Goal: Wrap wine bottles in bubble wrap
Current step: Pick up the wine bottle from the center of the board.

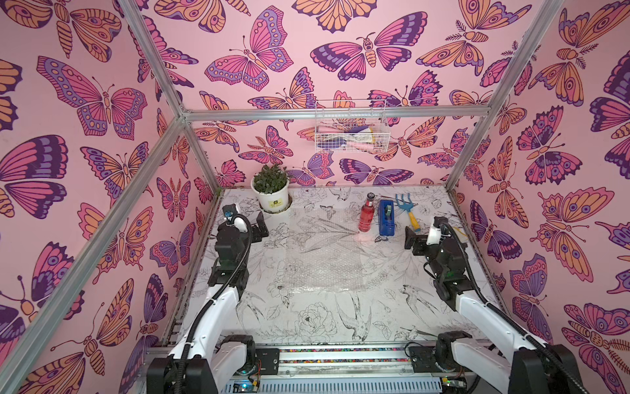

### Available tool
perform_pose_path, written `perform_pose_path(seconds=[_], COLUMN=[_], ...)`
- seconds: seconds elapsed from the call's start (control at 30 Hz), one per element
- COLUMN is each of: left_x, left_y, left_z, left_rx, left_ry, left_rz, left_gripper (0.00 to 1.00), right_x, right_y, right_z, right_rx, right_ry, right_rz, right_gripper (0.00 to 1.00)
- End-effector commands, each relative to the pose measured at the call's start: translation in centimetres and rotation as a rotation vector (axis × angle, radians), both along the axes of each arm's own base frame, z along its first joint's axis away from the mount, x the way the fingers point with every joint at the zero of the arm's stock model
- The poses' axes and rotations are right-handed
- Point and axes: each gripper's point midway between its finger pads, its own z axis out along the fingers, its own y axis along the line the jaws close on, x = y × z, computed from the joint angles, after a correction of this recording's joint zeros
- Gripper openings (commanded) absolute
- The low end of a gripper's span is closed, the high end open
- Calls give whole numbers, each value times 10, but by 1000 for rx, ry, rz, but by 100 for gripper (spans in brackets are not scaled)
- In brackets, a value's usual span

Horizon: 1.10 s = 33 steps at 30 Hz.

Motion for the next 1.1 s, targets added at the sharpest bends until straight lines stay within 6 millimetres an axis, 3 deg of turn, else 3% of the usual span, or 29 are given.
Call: perform_pose_path(seconds=[0.0, 0.13, 0.4, 0.7, 1.07], left_x=[-17, -21, -27, -24, -25], left_y=[-20, -34, -48, -51, -52], left_z=[-57, -75, -101, -111, -115], left_rx=[-113, -187, -244, -251, -248], left_ry=[269, 327, 404, 438, 462], left_rz=[-67, -87, -100, -98, -100], left_gripper=[99, 99, 99, 99, 99], right_x=[2, 19, 63, 99, 146], right_y=[36, 72, 104, 127, 137], right_z=[0, 5, -3, -29, -53], right_rx=[-12, 10, 73, 112, 106], right_ry=[23, -12, -34, -49, -16], right_rz=[103, 180, 239, 253, 191], right_gripper=[99, 99, 99, 99, 100])
